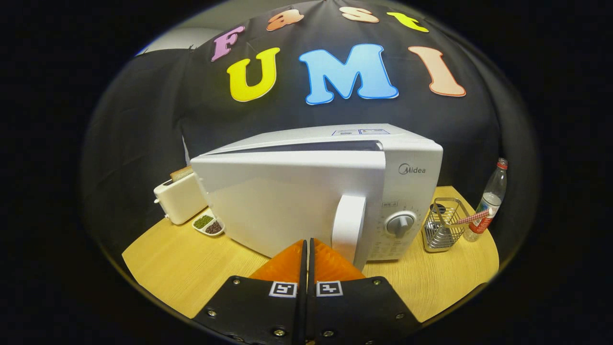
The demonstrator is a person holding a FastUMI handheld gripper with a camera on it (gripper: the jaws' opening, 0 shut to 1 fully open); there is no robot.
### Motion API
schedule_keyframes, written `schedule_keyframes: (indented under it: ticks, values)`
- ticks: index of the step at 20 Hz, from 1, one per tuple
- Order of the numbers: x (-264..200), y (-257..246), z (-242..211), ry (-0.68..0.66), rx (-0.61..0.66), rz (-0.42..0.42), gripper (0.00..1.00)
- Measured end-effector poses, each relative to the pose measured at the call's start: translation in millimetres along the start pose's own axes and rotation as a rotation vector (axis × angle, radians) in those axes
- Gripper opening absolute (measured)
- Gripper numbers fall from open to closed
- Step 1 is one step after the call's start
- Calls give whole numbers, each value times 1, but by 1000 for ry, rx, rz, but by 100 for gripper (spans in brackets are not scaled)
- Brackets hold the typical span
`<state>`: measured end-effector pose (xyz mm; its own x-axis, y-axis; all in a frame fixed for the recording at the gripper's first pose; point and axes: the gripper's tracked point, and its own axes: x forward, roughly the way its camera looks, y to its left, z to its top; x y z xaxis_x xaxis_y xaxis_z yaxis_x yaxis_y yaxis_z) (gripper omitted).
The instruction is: Open the microwave, put the food inside, and close the microwave door.
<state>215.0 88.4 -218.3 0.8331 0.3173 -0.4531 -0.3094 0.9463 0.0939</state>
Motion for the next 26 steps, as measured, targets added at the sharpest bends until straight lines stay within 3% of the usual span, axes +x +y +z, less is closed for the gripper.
schedule_keyframes:
  ticks: [8, 10, 13, 19, 21, 26]
  values:
    - [33, 1, 13, -12, -5, -51, 0]
    - [44, -11, 13, 0, -14, -106, 0]
    - [52, -4, 8, 37, 80, -68, 0]
    - [59, -10, 8, 22, 7, -109, 1]
    - [52, -11, 8, 28, -18, -134, 1]
    - [-12, 11, 28, -82, -117, -103, 1]
